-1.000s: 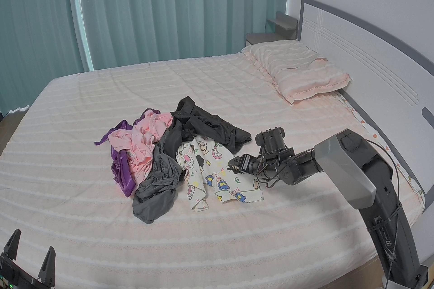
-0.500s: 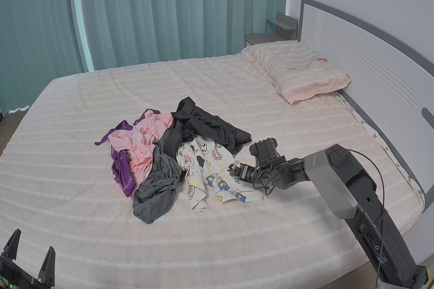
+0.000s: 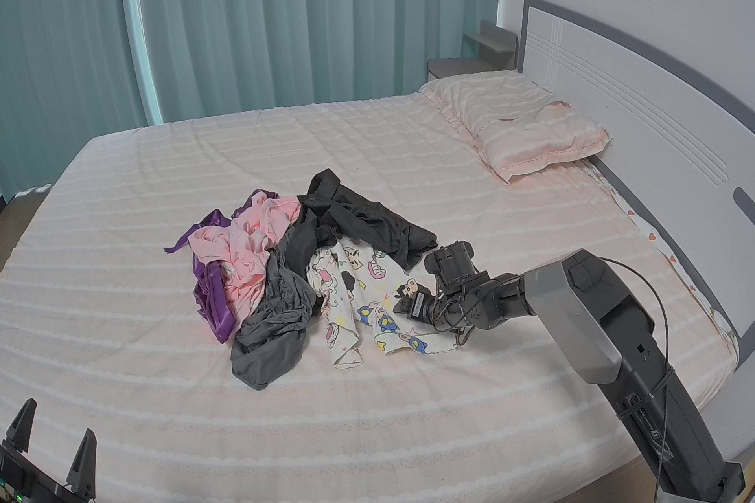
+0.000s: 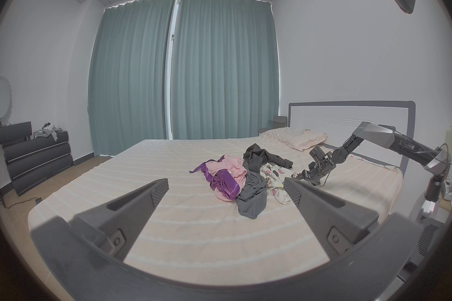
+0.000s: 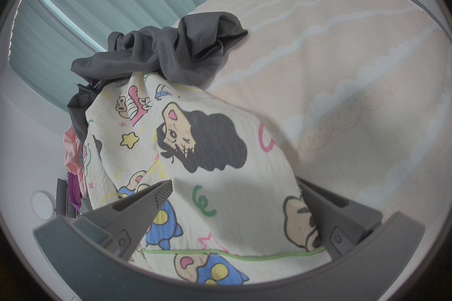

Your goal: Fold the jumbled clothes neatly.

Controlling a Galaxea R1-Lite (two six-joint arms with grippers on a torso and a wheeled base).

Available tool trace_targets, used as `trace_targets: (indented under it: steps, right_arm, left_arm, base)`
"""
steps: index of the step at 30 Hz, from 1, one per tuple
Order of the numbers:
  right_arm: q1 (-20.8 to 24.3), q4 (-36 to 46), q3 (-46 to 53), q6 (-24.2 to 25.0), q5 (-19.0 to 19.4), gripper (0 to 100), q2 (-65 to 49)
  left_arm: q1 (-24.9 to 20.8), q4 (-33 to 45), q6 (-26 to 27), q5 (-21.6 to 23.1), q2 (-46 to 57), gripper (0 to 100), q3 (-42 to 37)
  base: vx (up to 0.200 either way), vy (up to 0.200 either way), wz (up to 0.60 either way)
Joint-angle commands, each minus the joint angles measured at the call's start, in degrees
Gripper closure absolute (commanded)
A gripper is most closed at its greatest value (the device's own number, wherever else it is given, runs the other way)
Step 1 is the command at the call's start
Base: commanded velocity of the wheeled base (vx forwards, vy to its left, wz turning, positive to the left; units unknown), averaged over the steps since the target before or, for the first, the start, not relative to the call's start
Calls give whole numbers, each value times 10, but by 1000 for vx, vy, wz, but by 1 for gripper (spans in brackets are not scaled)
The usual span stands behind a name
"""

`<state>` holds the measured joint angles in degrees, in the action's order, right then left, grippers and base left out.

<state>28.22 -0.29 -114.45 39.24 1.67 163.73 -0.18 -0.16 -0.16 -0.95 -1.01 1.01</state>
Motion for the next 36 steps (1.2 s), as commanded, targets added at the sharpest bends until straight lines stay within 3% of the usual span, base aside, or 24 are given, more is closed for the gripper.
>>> trace_targets:
  steps: [1,12,19,21,26,36]
  right_arm:
    - [3,-5,-1,-3,0,100,-20]
    - [6,-13,-1,-6,6,100,-55]
    - [0,-26,70,-6,14,100,-87]
    - [0,-40,105,-5,26,100,-112]
    - [-2,-163,335,-7,121,100,-243]
    - [1,-370,595,-7,150,100,-366]
  left_arm:
    - [0,0,0,0,5,0,-10]
    - [0,0,0,0,5,0,-10]
    - [0,0,0,0,5,0,-10]
    - [0,0,0,0,4,0,-10]
    - [0,0,0,0,4,0,-10]
    - [0,0,0,0,5,0,-10]
  base:
    - [0,0,0]
    - [0,0,0]
    - [0,0,0]
    - [0,0,0]
    - [0,0,0]
    - [0,0,0]
